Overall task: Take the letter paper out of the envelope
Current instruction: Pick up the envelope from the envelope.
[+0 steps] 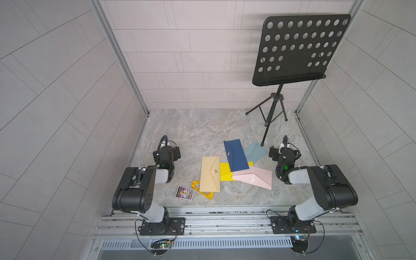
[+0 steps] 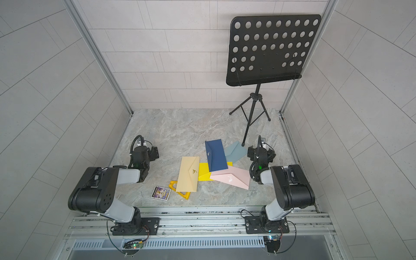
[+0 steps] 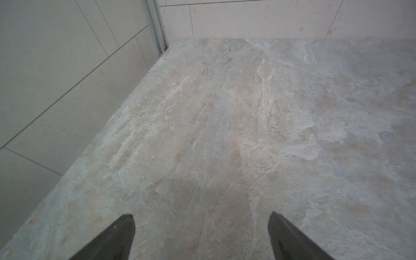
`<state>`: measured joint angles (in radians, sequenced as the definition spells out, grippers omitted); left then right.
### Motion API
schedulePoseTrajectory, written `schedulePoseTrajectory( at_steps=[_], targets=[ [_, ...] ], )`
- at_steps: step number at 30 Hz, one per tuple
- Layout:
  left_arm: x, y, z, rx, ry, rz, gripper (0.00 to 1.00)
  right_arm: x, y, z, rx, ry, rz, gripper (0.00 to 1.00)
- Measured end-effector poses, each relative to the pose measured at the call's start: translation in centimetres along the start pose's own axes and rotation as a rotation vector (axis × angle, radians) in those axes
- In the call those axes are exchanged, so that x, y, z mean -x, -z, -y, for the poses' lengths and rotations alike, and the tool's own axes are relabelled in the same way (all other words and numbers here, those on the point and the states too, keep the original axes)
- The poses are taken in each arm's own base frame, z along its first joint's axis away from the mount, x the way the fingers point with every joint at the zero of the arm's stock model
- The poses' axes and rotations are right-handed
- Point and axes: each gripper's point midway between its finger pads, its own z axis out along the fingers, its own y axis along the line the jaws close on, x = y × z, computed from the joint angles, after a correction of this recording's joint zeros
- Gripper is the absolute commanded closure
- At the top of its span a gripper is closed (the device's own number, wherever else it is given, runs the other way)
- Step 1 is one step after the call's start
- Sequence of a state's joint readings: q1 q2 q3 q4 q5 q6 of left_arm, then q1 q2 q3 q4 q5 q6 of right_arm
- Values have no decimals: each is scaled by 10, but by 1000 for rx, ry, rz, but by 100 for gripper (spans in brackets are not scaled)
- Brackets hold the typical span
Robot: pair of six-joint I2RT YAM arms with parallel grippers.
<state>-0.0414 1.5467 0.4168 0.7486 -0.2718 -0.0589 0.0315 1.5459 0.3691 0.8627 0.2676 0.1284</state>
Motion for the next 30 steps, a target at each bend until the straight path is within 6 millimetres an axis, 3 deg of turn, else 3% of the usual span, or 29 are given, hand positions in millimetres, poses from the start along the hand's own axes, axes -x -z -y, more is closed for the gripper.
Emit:
schedulePoseTrajectory(
  at_steps=[11, 14, 16, 17, 20, 23, 26, 28, 30],
  targets=[
    [2, 1, 0, 0, 1, 4, 0, 0, 1, 1, -2, 1, -4, 0],
    [14, 10, -4, 13, 6, 26, 0, 7, 5, 3, -12, 3, 3, 0],
    [35, 26, -10, 37, 29, 59, 0, 22, 12, 7, -40, 1, -2, 0],
    [50, 33, -14, 49, 51, 89, 0, 36, 13, 9, -51, -9, 9, 0],
    [104, 54, -23, 69, 131, 200, 0, 103, 20, 12, -65, -64, 108, 0],
    [160, 68, -28, 76, 197, 274, 0, 185, 35, 15, -66, -133, 224, 0],
    [222, 86, -35, 87, 301, 333, 0, 278, 60, 19, -41, -242, 313, 0],
    [264, 102, -43, 91, 455, 336, 0, 340, 88, 27, -6, -396, 362, 1],
    [298, 120, -49, 63, 628, 332, 0, 377, 113, 31, 78, -537, 397, 0]
  ],
)
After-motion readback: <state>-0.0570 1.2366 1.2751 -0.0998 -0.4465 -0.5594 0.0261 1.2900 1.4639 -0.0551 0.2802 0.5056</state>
